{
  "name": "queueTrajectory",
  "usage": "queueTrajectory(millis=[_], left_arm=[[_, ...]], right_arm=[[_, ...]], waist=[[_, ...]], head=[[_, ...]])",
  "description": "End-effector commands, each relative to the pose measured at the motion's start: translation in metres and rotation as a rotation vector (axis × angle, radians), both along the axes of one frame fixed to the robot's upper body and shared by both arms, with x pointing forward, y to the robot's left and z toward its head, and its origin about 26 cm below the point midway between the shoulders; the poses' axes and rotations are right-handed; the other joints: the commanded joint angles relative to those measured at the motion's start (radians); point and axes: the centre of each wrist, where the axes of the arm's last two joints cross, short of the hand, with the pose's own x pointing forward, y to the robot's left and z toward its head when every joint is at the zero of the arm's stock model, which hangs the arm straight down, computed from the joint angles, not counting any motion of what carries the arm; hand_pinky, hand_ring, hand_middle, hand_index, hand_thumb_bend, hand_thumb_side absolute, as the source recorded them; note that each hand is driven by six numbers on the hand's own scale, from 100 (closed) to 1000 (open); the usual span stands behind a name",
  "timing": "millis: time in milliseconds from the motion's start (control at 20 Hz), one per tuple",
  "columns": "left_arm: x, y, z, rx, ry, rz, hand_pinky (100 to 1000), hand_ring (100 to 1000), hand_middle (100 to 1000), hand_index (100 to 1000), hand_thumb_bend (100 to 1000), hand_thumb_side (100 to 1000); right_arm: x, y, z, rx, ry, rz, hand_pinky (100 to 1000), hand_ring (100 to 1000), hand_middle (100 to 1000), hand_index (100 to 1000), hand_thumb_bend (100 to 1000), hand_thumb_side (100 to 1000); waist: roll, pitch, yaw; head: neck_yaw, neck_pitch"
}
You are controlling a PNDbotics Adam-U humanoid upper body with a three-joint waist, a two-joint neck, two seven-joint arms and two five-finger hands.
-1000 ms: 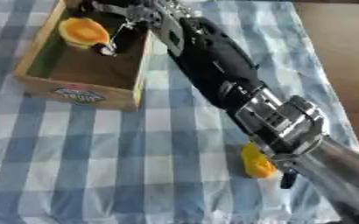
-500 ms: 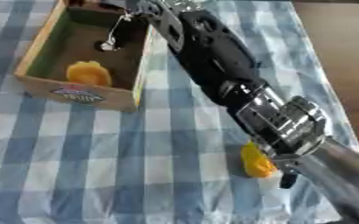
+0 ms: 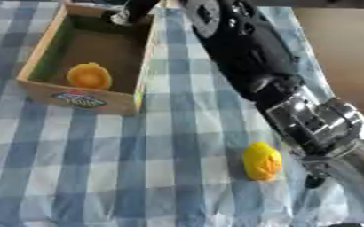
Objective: Pick up objects on the table and place them in the box.
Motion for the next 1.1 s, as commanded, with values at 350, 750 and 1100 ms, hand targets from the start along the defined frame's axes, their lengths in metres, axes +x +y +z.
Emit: queueTrajectory(millis=[350,750,1100], left_arm=[[-0.005,0.008,0.004,0.024,-0.011,0.043,797,766,687,837,156,477],[-0.006,0.011,0.002,0.026,-0.005,0.063,796,765,686,837,152,482],[-0.009,0.016,-0.004,0.030,0.017,0.093,796,765,685,836,148,487]], right_arm=[[-0.116,-0.089,0.024,-0.013,-0.060,-0.040,842,876,770,867,449,224],[-0.151,-0.134,-0.012,-0.126,0.019,-0.087,855,898,796,906,419,322],[-0.157,-0.153,-0.042,-0.112,0.116,-0.080,846,906,791,895,362,344]], waist=[[0.004,-0.028,-0.027],[0.004,-0.028,-0.060],[0.001,-0.037,-0.087]], head=[[0.054,0.005],[0.090,0.005],[0.115,0.005]])
